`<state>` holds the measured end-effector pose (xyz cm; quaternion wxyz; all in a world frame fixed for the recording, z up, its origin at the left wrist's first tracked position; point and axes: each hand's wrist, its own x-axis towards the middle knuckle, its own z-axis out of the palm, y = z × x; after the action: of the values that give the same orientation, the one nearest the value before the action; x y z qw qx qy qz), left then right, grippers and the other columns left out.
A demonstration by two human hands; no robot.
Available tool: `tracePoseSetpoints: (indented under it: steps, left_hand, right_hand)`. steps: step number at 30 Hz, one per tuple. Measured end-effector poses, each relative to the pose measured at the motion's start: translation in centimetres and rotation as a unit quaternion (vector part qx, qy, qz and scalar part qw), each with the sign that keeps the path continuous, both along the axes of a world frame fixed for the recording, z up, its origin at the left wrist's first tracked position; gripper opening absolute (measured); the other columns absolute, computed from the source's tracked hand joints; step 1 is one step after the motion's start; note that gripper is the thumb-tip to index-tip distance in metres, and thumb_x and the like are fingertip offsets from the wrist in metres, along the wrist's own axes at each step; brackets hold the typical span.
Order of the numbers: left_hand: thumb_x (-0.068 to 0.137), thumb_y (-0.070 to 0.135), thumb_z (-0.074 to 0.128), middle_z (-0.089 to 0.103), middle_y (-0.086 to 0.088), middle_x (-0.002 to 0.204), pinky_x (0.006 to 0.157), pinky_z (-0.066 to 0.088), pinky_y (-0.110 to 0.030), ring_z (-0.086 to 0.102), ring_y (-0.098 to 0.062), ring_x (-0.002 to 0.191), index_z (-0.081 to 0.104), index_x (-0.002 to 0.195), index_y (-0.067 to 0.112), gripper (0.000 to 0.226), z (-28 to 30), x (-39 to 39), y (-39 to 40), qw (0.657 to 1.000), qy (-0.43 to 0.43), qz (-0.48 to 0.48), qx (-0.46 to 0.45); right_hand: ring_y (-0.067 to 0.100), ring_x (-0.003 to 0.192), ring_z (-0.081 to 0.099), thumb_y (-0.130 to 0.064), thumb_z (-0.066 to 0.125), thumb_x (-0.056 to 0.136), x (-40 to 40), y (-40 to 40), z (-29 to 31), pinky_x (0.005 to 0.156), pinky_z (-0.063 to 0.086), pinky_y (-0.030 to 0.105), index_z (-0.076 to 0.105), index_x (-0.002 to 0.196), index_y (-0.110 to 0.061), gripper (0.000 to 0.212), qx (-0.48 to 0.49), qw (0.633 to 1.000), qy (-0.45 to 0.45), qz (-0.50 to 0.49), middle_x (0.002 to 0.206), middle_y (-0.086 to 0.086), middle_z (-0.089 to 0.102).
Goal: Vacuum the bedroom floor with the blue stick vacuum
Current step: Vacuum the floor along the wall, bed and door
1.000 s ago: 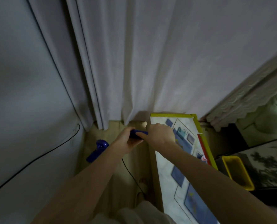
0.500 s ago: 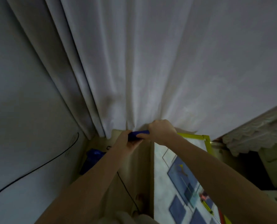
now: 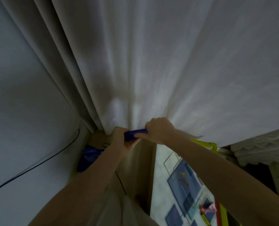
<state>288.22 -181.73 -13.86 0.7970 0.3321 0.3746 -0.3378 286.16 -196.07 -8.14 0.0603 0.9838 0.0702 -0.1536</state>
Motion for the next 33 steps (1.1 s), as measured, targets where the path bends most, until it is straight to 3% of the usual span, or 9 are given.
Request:
tracePoseSetpoints:
  steps: [3,6,12,15,19,28,33]
  left_hand:
    - [0.09,-0.003,0.049,0.056,-0.025,0.11,0.053,0.057,-0.043,0.063,-0.039,0.088,0.051,0.113,0.004,0.024,0.4,0.9,0.1,1.0,-0.003,-0.025,-0.001]
    - [0.092,-0.001,0.048,0.057,-0.023,0.1,0.064,0.055,-0.044,0.063,-0.037,0.085,0.05,0.102,0.004,0.012,1.0,1.6,0.9,0.999,0.005,-0.049,-0.006]
    - [0.09,0.0,0.053,0.057,-0.021,0.099,0.058,0.053,-0.043,0.062,-0.035,0.085,0.051,0.106,0.005,0.016,0.4,2.4,2.9,0.998,0.006,-0.056,0.017]
    - [0.091,0.001,0.055,0.058,-0.021,0.1,0.065,0.053,-0.043,0.063,-0.034,0.086,0.052,0.101,0.005,0.011,0.9,2.0,2.8,0.998,0.014,-0.065,0.008]
    - [0.092,0.003,0.055,0.059,-0.023,0.103,0.077,0.054,-0.045,0.063,-0.036,0.091,0.051,0.099,0.007,0.009,1.3,1.9,1.8,0.998,0.014,-0.065,0.004]
    - [0.095,0.008,0.054,0.059,-0.023,0.102,0.079,0.054,-0.047,0.063,-0.037,0.088,0.049,0.102,0.006,0.009,1.3,1.4,1.2,0.998,0.006,-0.064,0.011]
    - [0.097,0.011,0.053,0.059,-0.022,0.1,0.061,0.053,-0.043,0.064,-0.034,0.083,0.052,0.103,0.005,0.008,0.9,0.9,2.4,0.999,-0.004,-0.042,0.014]
  right_hand:
    - [0.013,0.046,0.042,-0.077,0.03,0.088,0.5,0.3,0.8,0.051,0.036,0.026,0.044,0.058,-0.015,0.07,-0.029,0.999,0.004,-0.017,0.054,-0.002,0.044]
    - [0.013,0.047,0.045,-0.078,0.028,0.087,0.7,1.3,1.1,0.051,0.038,0.026,0.046,0.06,-0.015,0.071,-0.031,0.998,0.013,-0.048,0.055,-0.002,0.045]
    - [0.014,0.049,0.045,-0.076,0.028,0.088,0.9,3.3,0.8,0.055,0.039,0.028,0.046,0.062,-0.016,0.069,-0.019,0.999,0.012,-0.047,0.057,-0.001,0.046]
    - [0.013,0.049,0.045,-0.077,0.028,0.088,1.0,3.2,0.9,0.056,0.039,0.026,0.053,0.068,-0.014,0.071,-0.026,0.999,0.019,-0.041,0.057,-0.001,0.047]
    - [0.013,0.049,0.044,-0.077,0.027,0.087,0.9,2.5,1.6,0.057,0.041,0.027,0.047,0.063,-0.014,0.071,-0.028,0.998,0.017,-0.046,0.057,-0.001,0.045]
    - [0.014,0.051,0.048,-0.076,0.028,0.089,0.3,2.4,1.6,0.051,0.039,0.026,0.048,0.064,-0.016,0.068,-0.036,0.996,0.021,-0.074,0.06,-0.001,0.05]
    - [0.013,0.052,0.046,-0.076,0.035,0.088,0.2,3.7,0.5,0.053,0.038,0.026,0.041,0.061,-0.017,0.064,0.011,0.996,0.017,-0.089,0.061,-0.001,0.049]
